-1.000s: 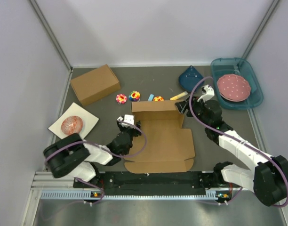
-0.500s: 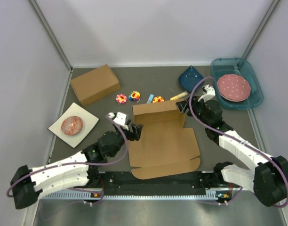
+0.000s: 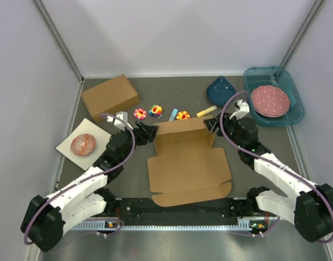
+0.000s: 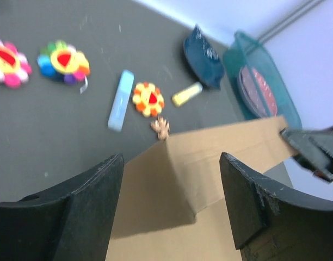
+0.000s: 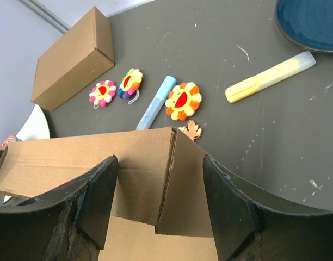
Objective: Fold the paper box
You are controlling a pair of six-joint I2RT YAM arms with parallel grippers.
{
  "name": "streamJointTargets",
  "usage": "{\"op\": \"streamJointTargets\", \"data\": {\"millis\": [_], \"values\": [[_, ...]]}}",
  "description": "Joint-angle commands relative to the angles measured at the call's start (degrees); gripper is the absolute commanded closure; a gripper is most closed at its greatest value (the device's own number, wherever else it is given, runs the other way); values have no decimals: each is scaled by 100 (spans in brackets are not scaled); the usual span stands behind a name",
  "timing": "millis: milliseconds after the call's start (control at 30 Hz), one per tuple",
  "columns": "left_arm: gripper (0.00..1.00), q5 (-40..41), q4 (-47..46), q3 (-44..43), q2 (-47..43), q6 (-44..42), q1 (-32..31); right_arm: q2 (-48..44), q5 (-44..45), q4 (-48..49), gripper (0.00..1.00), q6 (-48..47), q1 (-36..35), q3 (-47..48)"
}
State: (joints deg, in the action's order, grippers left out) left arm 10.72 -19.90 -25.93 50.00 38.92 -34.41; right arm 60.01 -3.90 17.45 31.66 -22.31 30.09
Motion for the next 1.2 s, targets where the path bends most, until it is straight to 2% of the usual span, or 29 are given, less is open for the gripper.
{"op": "streamJointTargets", "data": {"millis": [0,100,200,300,433,533,700,867,1167], "values": [[25,-1263,-1146,404,369,959,189,-59,91,-550,37,-178,33,-240],[28,-1475,-1587,581,493,1092,216,-103,74,-585,37,-169,42,-249],[29,-1599,-1552,563,572,1013,216,-147,83,-603,37,-169,33,-249],[34,-1591,-1447,519,695,899,216,-130,74,-594,37,-151,33,-284],[48,-1459,-1297,528,915,706,242,-173,47,-611,38,-90,24,-459],[53,-1424,-1402,651,1178,653,277,-270,56,-655,38,-46,-2,-608],[55,-1520,-1657,651,1722,512,347,-498,39,-726,38,77,-107,-811],[56,-1661,-1693,213,2258,283,392,-499,39,-752,38,112,-248,-838],[57,-1960,-1499,115,2383,125,409,-754,285,-1130,31,112,-231,-531]]}}
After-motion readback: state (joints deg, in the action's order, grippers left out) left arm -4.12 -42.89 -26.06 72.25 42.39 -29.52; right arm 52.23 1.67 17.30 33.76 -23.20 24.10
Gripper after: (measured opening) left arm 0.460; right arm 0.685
